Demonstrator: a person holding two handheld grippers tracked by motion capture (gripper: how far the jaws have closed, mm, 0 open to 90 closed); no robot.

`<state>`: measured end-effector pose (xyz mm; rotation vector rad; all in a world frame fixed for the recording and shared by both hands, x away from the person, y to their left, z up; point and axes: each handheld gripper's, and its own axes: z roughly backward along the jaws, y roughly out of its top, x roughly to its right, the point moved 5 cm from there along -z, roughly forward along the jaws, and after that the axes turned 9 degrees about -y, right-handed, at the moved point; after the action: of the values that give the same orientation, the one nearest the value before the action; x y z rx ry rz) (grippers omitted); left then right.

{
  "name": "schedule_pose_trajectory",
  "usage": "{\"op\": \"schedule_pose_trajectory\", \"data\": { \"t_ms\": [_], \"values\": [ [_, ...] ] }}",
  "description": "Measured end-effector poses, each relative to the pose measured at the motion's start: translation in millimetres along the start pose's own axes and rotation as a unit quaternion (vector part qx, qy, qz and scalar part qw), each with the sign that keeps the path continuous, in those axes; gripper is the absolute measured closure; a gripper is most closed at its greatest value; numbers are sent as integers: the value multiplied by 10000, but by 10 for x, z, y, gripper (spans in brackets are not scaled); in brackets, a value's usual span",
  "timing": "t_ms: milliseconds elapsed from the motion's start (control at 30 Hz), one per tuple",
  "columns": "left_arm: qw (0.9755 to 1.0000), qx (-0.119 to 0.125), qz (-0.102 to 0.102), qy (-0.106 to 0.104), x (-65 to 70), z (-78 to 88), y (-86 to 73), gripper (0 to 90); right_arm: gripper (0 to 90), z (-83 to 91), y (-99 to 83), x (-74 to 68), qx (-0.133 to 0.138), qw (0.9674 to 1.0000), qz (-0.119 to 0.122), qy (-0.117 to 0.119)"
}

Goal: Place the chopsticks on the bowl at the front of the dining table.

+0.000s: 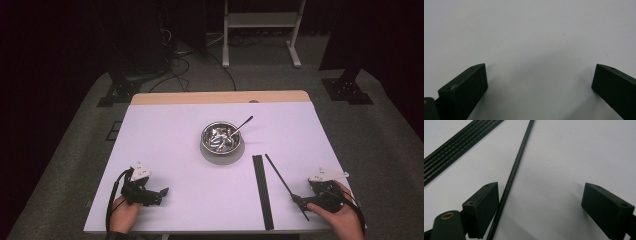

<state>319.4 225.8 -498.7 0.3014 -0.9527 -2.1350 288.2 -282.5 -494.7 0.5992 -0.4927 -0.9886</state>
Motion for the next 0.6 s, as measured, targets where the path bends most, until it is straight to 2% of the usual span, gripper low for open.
{"op": "schedule_pose_trajectory", "data": {
  "t_ms": [600],
  "values": [
    [10000, 0, 0, 0, 0, 0, 0, 0, 129, 2, -23, 141, -23, 9998, -159, -101]
  ]
}}
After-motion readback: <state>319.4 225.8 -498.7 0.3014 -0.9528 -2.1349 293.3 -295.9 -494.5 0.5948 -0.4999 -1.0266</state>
